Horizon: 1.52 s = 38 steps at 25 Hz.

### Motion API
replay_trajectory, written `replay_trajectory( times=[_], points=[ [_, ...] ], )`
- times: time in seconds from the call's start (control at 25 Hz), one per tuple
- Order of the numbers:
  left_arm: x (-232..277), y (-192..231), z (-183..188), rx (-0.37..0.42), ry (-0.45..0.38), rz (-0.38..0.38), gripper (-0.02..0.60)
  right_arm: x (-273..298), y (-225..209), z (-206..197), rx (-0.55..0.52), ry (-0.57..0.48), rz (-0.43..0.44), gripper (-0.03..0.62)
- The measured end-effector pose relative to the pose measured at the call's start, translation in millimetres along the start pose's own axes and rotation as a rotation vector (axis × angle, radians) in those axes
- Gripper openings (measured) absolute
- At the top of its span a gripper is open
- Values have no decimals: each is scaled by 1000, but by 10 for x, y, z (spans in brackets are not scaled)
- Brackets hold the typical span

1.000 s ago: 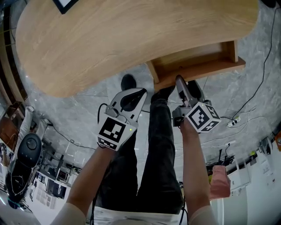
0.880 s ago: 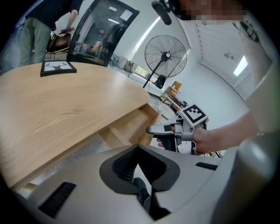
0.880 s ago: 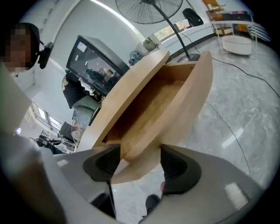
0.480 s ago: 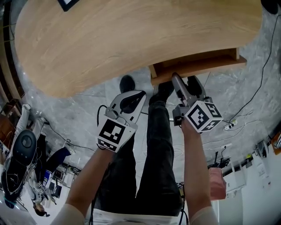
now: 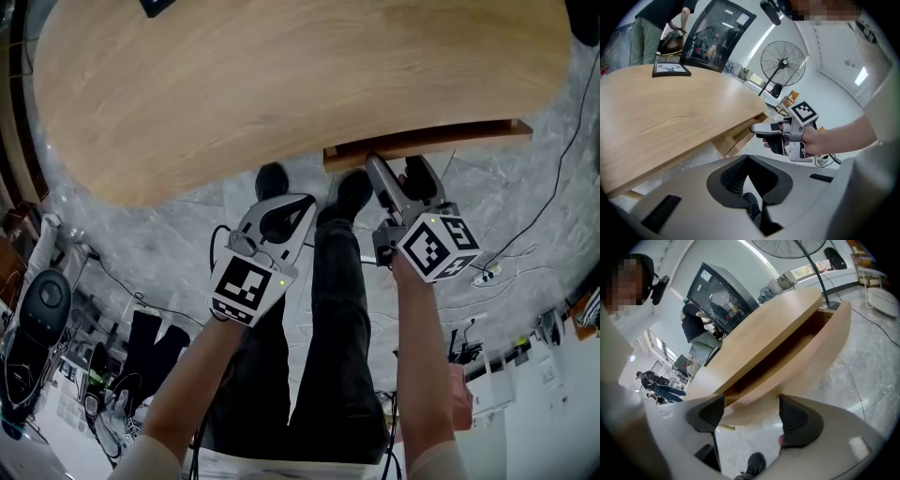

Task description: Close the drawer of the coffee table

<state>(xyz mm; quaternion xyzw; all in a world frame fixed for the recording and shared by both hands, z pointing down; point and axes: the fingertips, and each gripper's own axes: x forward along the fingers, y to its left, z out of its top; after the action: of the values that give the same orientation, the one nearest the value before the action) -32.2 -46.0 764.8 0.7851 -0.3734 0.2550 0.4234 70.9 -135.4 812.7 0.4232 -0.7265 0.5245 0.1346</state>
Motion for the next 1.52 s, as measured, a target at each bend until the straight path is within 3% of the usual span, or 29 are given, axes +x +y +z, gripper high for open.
replay_trajectory(
  times=[0.44, 0.56, 1.52],
  points=[
    [-9, 189, 25, -36, -33, 36, 6, 248, 174, 195, -92, 28, 71, 374],
    [-5, 174, 10, -43, -32, 37, 6, 213, 203, 197, -82, 41, 111, 416],
    [-13, 196, 45, -68, -73, 75, 6, 435, 279, 485, -124, 28, 144, 423]
  ],
)
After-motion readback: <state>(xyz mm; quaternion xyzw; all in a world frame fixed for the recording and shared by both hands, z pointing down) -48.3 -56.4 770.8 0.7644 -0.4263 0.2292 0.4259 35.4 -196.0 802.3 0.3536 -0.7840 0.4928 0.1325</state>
